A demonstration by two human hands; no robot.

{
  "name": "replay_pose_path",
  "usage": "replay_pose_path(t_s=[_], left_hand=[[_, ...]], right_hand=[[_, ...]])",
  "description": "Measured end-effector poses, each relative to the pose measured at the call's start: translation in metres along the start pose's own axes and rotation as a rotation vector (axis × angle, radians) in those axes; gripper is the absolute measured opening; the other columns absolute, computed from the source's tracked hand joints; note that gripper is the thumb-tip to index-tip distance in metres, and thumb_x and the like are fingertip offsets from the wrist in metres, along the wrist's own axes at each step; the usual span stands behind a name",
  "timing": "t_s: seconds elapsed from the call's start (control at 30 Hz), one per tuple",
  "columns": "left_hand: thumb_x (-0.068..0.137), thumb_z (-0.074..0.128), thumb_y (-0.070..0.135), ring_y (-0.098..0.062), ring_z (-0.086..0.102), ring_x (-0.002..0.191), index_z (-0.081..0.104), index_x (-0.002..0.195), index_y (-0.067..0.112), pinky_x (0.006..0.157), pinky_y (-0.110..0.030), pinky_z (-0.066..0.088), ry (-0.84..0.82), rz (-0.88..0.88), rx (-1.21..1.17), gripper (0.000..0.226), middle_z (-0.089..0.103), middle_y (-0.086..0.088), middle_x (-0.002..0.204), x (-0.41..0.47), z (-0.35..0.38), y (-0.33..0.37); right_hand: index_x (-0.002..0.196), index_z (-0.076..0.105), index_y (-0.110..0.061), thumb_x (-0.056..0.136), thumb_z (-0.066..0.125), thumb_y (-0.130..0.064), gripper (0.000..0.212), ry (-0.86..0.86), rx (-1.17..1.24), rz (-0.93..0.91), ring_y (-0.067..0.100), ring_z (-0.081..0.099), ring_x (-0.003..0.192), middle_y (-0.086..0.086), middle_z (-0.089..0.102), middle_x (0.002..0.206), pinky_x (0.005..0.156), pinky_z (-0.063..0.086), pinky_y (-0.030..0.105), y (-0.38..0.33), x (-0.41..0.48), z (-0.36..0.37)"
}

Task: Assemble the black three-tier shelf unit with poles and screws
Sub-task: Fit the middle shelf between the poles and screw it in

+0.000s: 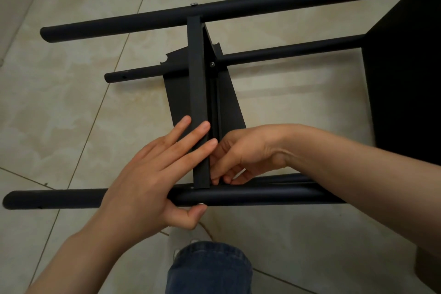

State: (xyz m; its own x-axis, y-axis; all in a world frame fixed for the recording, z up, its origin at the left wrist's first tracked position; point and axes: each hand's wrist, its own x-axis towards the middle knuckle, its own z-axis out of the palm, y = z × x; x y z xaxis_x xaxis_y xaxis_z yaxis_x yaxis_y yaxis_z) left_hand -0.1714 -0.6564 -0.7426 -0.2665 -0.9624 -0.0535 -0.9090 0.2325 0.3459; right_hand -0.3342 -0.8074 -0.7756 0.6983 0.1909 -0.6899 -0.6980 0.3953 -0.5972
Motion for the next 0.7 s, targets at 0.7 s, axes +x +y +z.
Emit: replay_pose_path(t_s=[0.7], left_hand=[[0.07,0.064,0.051,-0.021,0.02,0.155,0.031,0.155,0.025,0.111,-0.044,0.037,-0.016,-0.012,-0.002,0.094,0.025,0.007,0.167,-0.0001,-0.0018,0.0005]], right_hand=[[0.075,0.07,-0.014,0.095,0.06,-0.008,0.023,-0.028,0.004,-0.034,0.009,0.056,0.068,0.001,0.066,0.073,0.074,0.047,0.026,0.0027,0.0036,0.0013]])
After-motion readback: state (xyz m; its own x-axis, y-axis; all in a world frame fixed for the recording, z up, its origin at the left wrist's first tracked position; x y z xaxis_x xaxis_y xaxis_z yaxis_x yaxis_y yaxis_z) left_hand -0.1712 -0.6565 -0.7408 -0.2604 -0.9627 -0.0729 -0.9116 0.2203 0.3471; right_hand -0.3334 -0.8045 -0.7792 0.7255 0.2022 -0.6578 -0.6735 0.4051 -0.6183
